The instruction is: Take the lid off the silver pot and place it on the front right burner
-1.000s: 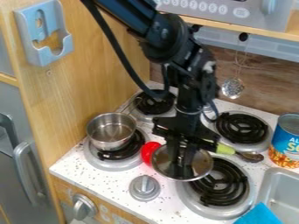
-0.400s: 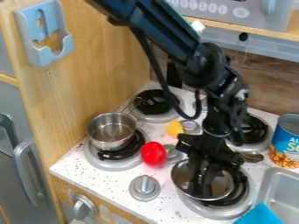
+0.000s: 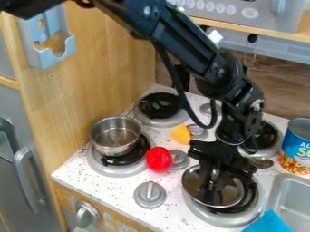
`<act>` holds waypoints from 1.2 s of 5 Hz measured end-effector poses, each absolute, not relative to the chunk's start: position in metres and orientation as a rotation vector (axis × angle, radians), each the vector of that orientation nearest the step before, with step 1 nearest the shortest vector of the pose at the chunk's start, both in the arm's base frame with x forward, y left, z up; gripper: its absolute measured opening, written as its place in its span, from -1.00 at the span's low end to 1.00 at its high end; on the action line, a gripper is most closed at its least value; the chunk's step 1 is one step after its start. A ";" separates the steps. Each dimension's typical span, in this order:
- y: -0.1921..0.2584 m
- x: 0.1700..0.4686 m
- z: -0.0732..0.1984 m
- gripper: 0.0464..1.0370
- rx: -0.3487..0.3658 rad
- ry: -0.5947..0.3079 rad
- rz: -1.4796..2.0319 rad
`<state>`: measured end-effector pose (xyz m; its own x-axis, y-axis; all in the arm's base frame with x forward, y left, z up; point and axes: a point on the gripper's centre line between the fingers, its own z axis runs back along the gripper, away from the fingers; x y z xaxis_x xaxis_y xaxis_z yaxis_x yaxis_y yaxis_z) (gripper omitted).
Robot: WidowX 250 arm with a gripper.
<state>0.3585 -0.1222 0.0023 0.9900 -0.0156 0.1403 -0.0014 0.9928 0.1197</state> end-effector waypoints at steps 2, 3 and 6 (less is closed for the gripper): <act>-0.127 0.364 -0.005 -0.33 0.130 -0.145 0.010; -0.124 0.363 -0.005 0.28 0.133 -0.140 0.047; -0.079 0.331 0.098 0.93 0.097 -0.122 0.155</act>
